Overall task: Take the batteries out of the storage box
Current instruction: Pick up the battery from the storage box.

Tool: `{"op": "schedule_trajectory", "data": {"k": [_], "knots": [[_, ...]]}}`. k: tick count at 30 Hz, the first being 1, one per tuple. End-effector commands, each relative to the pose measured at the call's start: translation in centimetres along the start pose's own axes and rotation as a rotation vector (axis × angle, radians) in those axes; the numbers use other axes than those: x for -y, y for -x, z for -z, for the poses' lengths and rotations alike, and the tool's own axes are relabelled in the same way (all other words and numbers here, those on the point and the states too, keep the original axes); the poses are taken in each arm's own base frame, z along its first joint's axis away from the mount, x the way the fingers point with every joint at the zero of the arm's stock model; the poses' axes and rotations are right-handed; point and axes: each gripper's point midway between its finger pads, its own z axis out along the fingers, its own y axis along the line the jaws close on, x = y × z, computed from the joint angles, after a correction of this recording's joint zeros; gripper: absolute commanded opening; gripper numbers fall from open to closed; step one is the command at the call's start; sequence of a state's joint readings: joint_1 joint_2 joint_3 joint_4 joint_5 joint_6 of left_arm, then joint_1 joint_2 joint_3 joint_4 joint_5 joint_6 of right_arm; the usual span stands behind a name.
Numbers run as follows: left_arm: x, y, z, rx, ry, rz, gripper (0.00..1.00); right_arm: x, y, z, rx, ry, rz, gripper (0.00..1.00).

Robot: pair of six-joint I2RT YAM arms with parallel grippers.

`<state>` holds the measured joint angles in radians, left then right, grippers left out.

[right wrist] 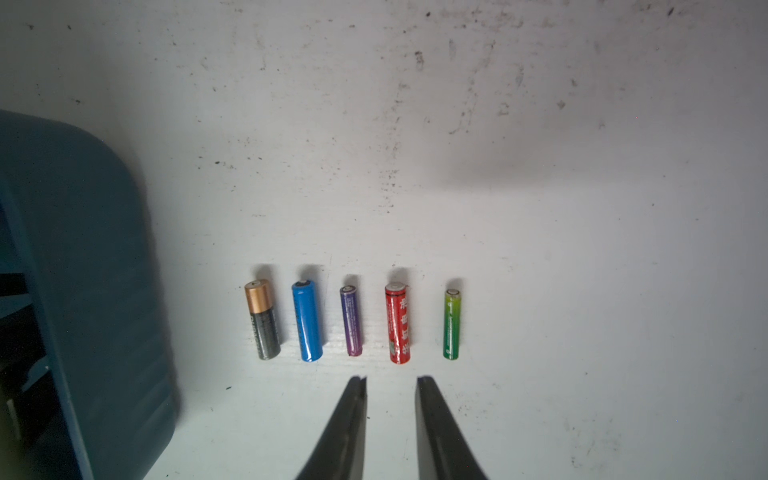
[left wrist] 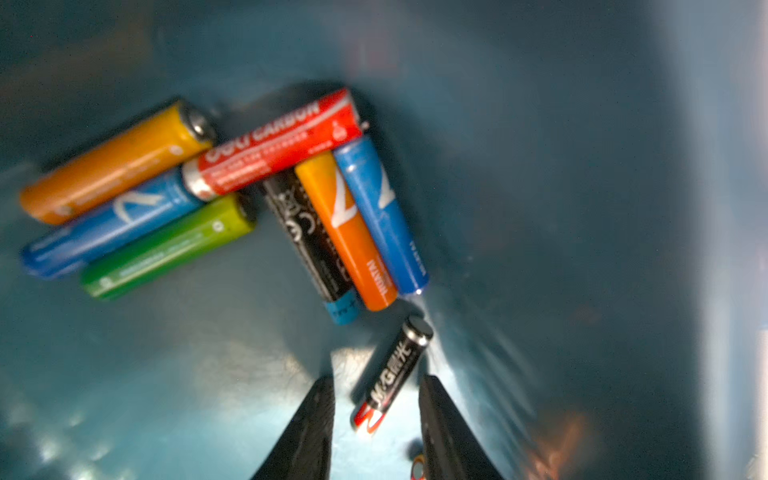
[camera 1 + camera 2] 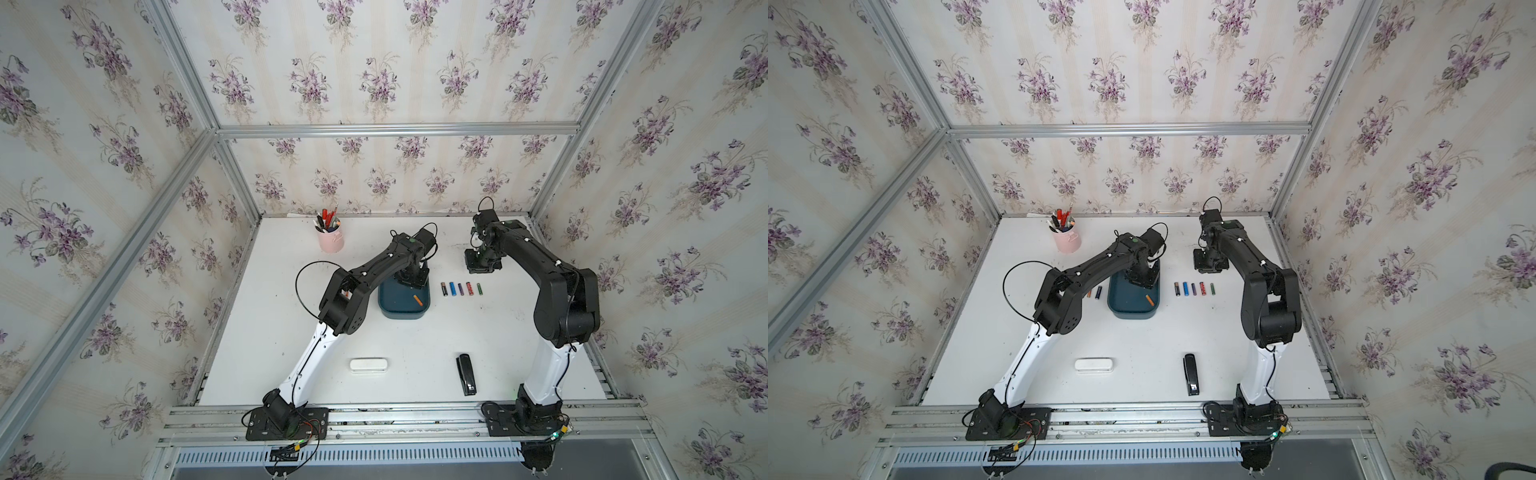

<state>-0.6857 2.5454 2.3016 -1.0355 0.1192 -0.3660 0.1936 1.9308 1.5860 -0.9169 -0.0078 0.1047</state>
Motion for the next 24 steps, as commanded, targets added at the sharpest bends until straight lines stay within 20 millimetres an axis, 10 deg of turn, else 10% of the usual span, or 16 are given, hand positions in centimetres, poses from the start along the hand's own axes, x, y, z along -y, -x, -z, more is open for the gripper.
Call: {"op": "schedule_trajectory", "data": {"k": [1,24], "knots": [[0.5,0.4,-0.5,0.009,-0.033,-0.007,0.38,0.3,-0.2,-0.1,-0.012,-0.013,0.004,0.26],[-0.1,-0.3,-0.4,-0.016,-0.008,-0.02,0.17,-0.1,-0.5,-0.2,-0.01,0.002,-0.005,0.26]]}}
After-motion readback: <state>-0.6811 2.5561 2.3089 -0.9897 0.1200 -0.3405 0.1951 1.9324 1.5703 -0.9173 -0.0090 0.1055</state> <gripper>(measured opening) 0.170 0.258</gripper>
